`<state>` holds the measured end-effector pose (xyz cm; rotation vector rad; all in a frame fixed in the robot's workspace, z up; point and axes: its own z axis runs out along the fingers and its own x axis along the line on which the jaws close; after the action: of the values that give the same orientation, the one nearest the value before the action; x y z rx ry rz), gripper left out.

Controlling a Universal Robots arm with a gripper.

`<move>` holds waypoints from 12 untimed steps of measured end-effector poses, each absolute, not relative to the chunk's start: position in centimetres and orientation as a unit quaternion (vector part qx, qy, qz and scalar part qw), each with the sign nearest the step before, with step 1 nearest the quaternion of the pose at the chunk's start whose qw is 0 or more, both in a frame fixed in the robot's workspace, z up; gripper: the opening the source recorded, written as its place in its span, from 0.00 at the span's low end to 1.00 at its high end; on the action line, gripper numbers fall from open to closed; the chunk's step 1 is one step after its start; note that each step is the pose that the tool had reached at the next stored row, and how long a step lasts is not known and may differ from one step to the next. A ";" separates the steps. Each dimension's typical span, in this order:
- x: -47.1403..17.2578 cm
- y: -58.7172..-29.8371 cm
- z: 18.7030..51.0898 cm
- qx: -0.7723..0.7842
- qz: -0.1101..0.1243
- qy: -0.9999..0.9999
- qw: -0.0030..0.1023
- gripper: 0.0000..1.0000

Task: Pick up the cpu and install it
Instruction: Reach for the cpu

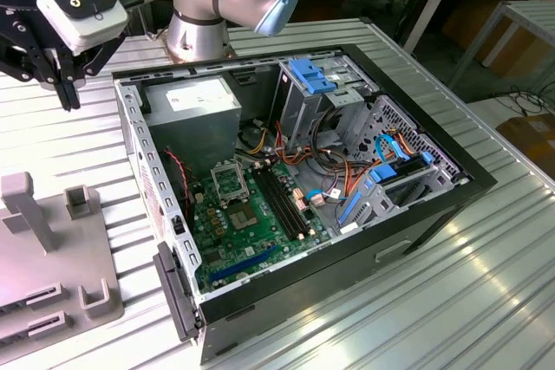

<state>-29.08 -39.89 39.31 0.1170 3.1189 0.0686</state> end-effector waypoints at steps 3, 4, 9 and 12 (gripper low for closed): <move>-29.3 -39.9 39.3 0.037 0.022 0.999 0.010 0.15; -29.3 -39.9 39.3 0.037 0.022 0.999 0.010 0.15; -29.6 -39.9 39.3 0.037 0.022 0.999 0.010 0.15; -29.8 -39.9 39.3 0.037 0.022 0.999 0.009 0.15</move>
<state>-29.77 -39.88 39.31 0.1170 3.1197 0.0686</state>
